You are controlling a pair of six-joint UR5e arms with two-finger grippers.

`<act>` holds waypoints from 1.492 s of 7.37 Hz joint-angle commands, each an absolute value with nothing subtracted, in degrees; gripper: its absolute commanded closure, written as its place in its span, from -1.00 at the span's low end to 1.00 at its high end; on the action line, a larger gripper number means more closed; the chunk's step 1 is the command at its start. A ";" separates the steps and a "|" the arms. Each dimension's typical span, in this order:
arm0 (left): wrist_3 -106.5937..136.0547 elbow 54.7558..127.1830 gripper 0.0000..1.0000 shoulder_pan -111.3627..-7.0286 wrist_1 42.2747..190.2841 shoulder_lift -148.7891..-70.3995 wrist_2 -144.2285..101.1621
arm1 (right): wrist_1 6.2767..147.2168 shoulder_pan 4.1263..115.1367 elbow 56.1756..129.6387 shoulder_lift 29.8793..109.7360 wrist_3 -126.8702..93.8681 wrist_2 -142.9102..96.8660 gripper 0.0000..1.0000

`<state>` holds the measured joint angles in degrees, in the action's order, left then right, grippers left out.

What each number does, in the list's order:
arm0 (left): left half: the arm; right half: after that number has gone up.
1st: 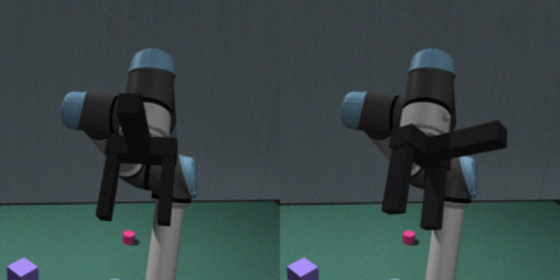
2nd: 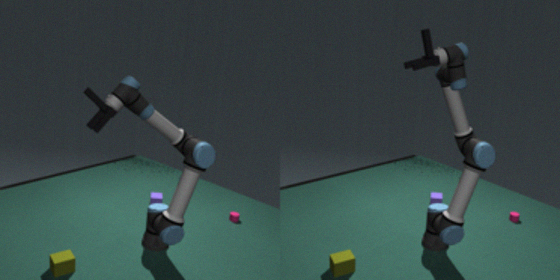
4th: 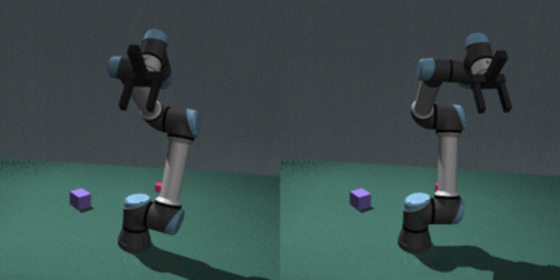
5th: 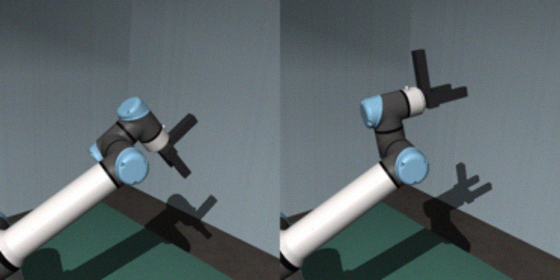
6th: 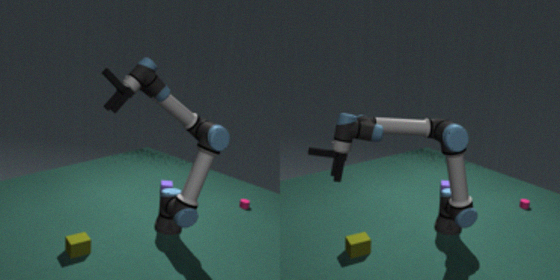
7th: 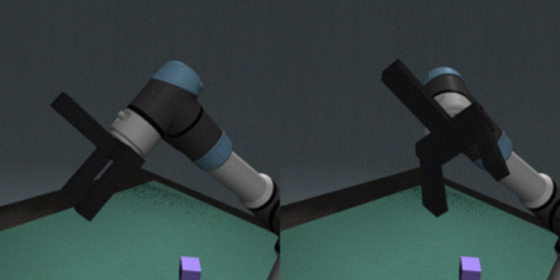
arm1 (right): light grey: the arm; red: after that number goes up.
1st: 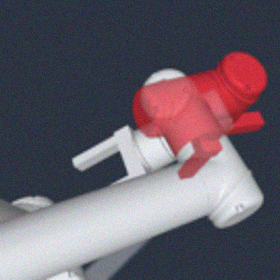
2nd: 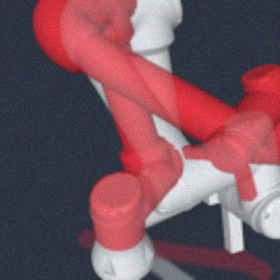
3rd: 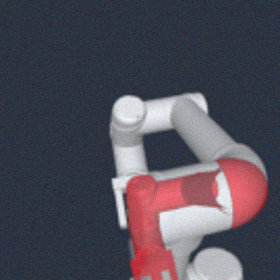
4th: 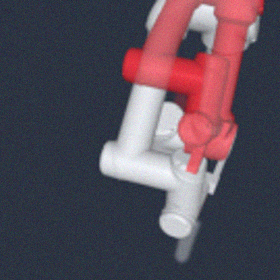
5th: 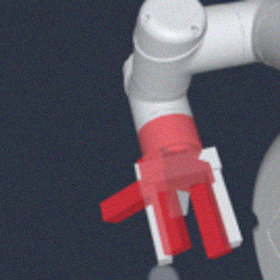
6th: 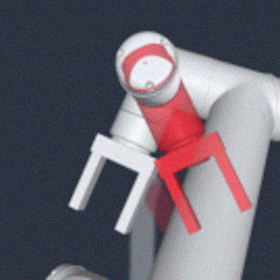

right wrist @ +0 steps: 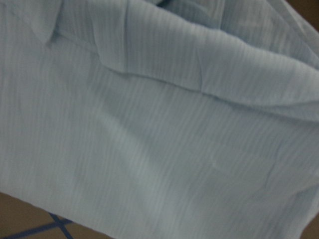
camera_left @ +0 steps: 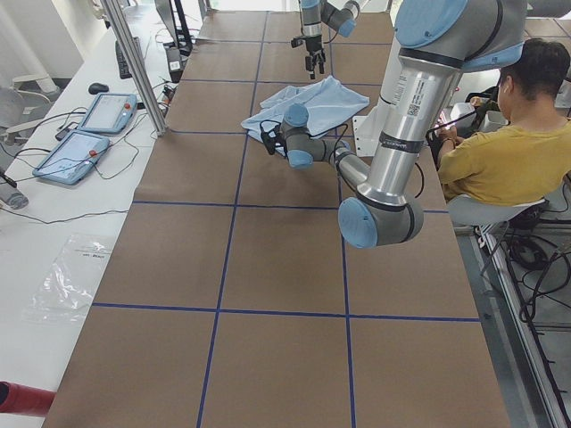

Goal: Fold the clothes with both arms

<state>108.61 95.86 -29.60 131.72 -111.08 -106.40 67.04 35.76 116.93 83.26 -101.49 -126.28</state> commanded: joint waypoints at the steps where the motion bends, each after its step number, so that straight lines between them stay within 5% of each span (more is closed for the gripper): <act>1: 109.34 95.54 -0.54 -26.63 127.97 -112.49 -103.27 | 66.97 38.23 112.95 79.73 -101.25 -123.23 -1.00; 5: 109.25 93.87 -0.30 -26.19 127.88 -114.87 -103.10 | 66.97 38.41 112.59 79.28 -101.25 -122.17 -1.00; 6: 109.25 93.87 0.13 -26.28 127.79 -114.87 -102.92 | 66.97 38.41 112.59 79.28 -101.25 -122.17 -1.00; 7: 108.64 93.87 0.99 -26.54 127.79 -114.79 -101.27 | 66.89 38.41 112.50 79.28 -101.25 -122.17 -1.00; 11: 95.68 91.51 1.00 -36.35 124.63 -115.13 -100.28 | 66.80 38.32 111.89 79.10 -101.25 -122.17 -1.00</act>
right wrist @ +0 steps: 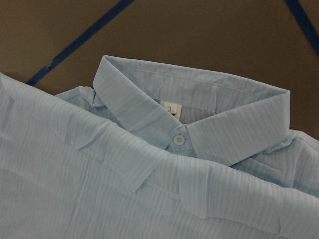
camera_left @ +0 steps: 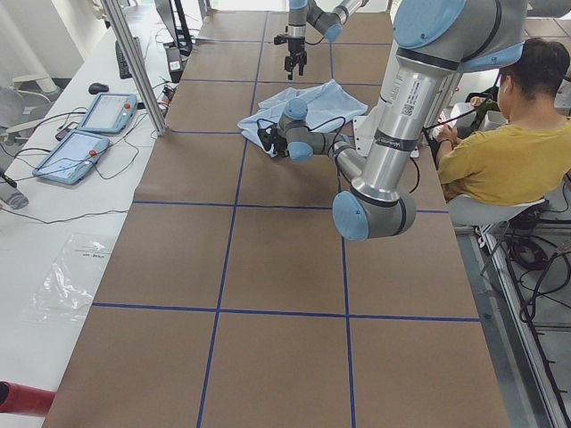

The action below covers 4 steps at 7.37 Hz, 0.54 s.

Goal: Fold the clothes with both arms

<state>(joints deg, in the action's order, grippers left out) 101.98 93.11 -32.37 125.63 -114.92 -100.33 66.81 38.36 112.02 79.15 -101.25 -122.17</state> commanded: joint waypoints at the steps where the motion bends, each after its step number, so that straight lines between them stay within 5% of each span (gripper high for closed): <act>1: 92.41 86.27 1.00 -40.74 125.33 -118.10 -100.37 | 66.80 38.32 111.97 79.10 -101.34 -122.17 -1.00; 4: 89.74 58.89 1.00 -47.19 141.07 -131.80 -99.41 | 66.88 38.23 111.37 76.92 -101.51 -121.99 -1.00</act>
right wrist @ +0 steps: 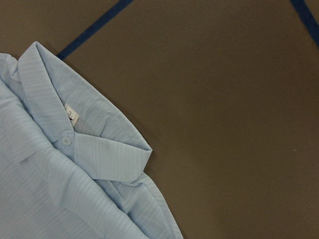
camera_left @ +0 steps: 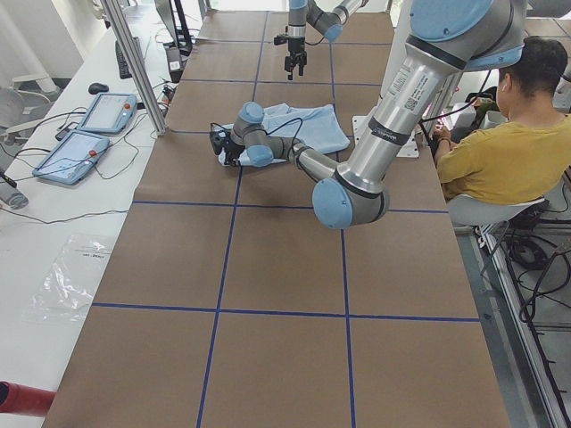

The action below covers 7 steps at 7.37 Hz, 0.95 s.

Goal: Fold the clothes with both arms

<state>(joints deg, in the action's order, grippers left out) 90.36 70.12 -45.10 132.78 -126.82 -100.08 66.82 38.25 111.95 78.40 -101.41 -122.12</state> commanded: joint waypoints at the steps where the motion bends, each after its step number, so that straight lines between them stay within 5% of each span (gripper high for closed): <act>1: 89.30 56.89 1.00 -47.63 142.98 -132.79 -99.06 | 66.97 37.36 110.40 74.99 -101.51 -120.08 -1.00; 2: 87.82 57.04 0.03 -48.07 143.08 -132.72 -99.14 | 66.97 34.05 110.48 74.01 -101.60 -114.75 -1.00; 7: 88.33 71.80 -0.02 -50.01 142.29 -125.16 -105.38 | 67.85 19.52 104.60 65.75 -103.01 -96.86 -1.00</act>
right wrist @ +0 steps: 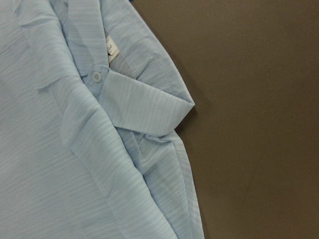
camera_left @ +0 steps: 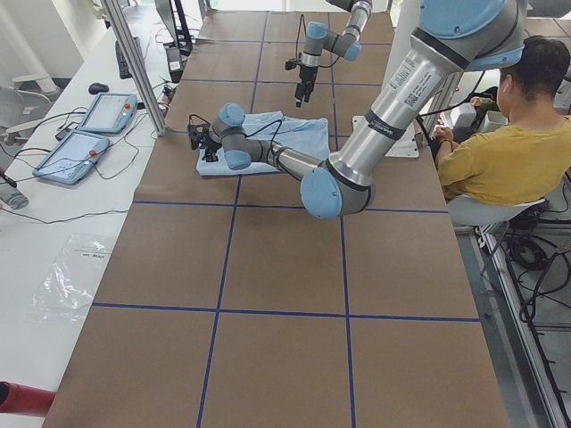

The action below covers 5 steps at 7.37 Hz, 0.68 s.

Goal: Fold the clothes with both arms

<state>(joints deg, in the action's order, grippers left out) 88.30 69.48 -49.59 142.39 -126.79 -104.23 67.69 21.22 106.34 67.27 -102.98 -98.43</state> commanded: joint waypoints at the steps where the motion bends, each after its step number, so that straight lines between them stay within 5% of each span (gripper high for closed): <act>1: 88.33 71.89 -0.02 -50.01 142.29 -125.07 -105.38 | 68.55 18.38 104.68 65.92 -102.22 -96.07 -1.00; 5: 87.98 73.21 -0.01 -51.06 142.38 -123.84 -106.69 | 88.66 14.69 104.76 58.54 -75.48 -91.77 -1.00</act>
<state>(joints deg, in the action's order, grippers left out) 88.05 72.84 -50.88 142.32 -124.21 -106.00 84.16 16.06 104.74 59.80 -84.41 -93.16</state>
